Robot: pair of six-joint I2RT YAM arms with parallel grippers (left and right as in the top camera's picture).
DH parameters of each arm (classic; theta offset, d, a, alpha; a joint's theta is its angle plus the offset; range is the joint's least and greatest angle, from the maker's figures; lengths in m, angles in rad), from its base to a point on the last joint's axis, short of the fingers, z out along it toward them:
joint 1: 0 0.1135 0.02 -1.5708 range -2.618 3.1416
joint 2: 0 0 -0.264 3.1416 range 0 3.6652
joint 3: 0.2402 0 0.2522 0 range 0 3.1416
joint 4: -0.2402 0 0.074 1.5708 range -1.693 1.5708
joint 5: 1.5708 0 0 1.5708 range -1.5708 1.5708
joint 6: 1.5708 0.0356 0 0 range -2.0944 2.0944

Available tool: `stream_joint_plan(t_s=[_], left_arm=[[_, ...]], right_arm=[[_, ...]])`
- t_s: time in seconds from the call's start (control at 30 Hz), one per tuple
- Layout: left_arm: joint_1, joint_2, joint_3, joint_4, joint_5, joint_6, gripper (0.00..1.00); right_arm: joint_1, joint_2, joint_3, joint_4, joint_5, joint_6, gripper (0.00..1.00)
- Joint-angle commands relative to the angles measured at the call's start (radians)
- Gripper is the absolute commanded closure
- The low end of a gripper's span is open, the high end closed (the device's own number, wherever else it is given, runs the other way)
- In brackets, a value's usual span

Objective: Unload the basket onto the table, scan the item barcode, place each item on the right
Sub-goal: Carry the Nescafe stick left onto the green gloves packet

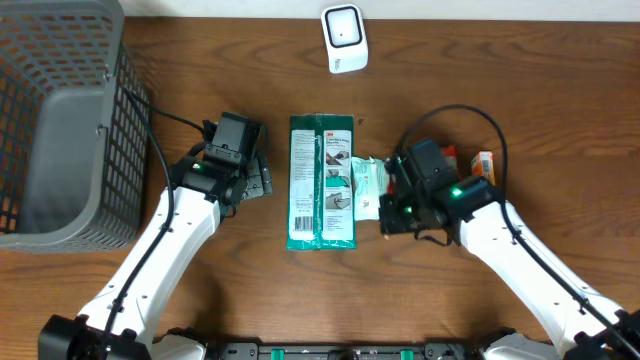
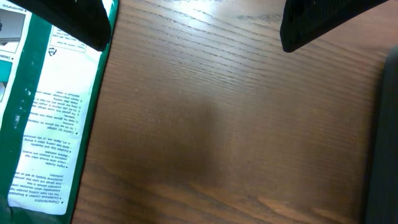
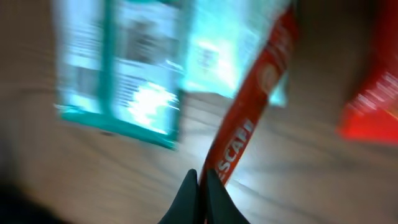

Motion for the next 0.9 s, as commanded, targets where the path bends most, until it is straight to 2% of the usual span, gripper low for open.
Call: stream_joint_plan(t_s=[0.0,0.3,0.57,0.73,0.87], left_arm=[[0.003,0.006,-0.005,-0.003,-0.008,-0.010,0.12],[0.003,0.006,-0.005,-0.003,-0.008,-0.010,0.12],[0.003,0.006,-0.005,-0.003,-0.008,-0.010,0.12],[0.003,0.006,-0.005,-0.003,-0.008,-0.010,0.12],[0.003,0.006,-0.005,-0.003,-0.009,-0.009,0.12]], right_arm=[[-0.003,0.003,0.008,0.137,-0.282,-0.012,0.99],[0.057,0.141,-0.001,0.464,-0.324,0.089,0.99],[0.071,0.266,-0.001,0.528,-0.324,0.031,0.99],[0.073,0.252,0.019,0.530,-0.320,-0.016,0.78],[0.091,0.252,0.102,0.400,-0.228,-0.093,0.64]])
